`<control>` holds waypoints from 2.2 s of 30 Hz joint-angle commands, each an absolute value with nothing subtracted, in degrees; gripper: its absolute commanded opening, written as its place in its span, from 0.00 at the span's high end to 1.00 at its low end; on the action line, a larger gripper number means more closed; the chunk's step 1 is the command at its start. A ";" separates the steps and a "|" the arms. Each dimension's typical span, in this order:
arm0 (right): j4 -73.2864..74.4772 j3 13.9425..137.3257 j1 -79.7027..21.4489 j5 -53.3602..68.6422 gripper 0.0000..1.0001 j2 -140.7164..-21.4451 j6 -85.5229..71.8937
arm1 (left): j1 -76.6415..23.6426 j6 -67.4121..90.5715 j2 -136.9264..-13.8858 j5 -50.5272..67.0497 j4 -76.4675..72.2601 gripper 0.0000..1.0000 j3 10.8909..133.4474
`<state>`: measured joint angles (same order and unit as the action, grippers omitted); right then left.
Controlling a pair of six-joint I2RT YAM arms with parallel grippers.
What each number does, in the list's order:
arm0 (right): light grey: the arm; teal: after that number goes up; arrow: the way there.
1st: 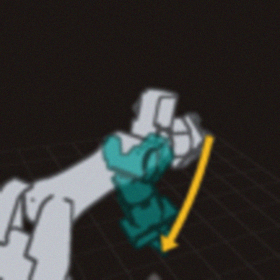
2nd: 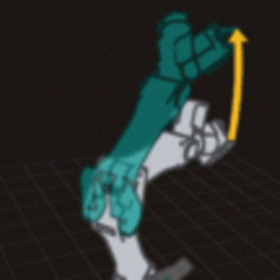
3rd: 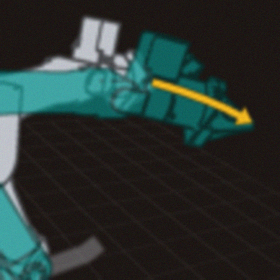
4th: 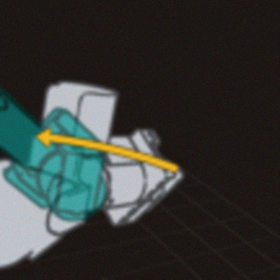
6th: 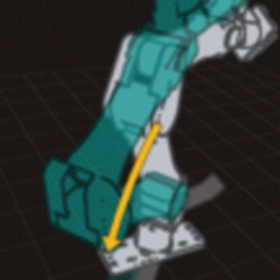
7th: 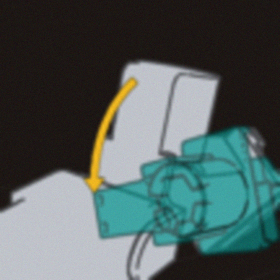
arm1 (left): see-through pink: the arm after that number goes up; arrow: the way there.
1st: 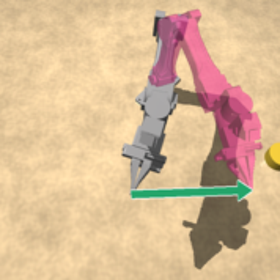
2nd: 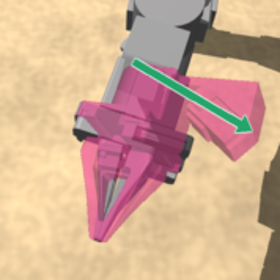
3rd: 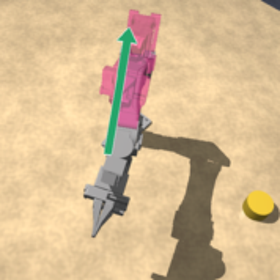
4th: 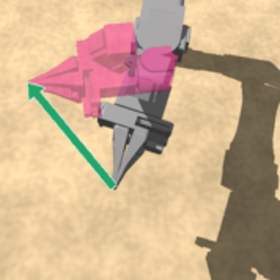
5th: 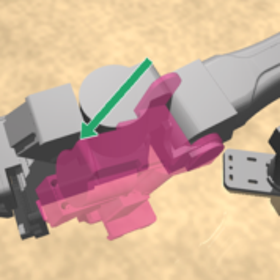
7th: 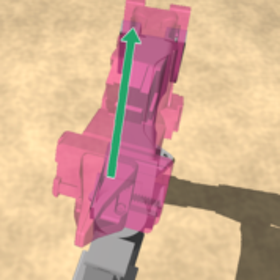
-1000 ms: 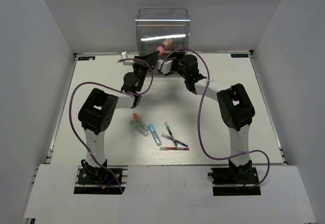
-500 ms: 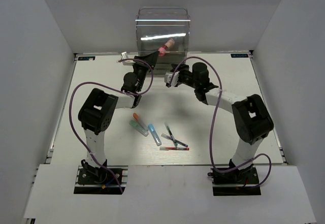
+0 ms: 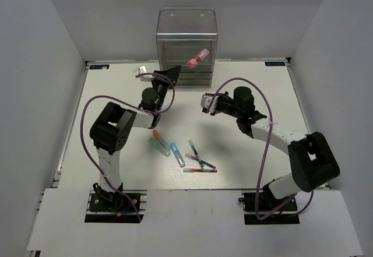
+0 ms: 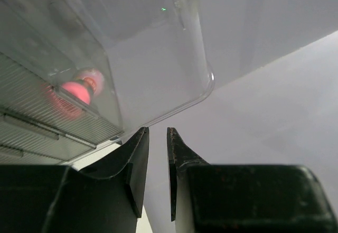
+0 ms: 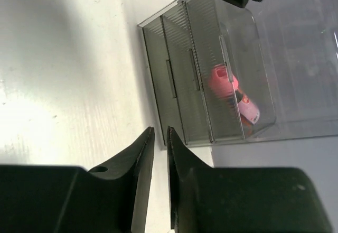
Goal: Sort the stationery into containers
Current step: Close the drawer at the center of the board, then open the drawer at the center of the board.
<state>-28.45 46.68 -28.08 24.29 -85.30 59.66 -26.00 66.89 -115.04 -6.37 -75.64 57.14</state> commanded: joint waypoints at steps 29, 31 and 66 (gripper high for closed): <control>-9.75 43.59 -20.66 17.31 0.75 -75.23 25.58 | -26.98 68.72 -124.98 -13.01 -62.23 0.52 63.28; -10.10 43.33 -20.22 17.58 0.75 -75.15 25.31 | -26.98 69.52 -125.77 -14.41 -62.23 0.52 63.81; -10.11 42.63 -19.25 18.81 0.74 -76.29 28.39 | -26.46 74.53 -134.91 -15.64 -66.54 0.57 74.27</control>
<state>-9.47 42.74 -19.51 18.13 -76.55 27.66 -26.74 74.48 -134.82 -15.31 -67.44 72.18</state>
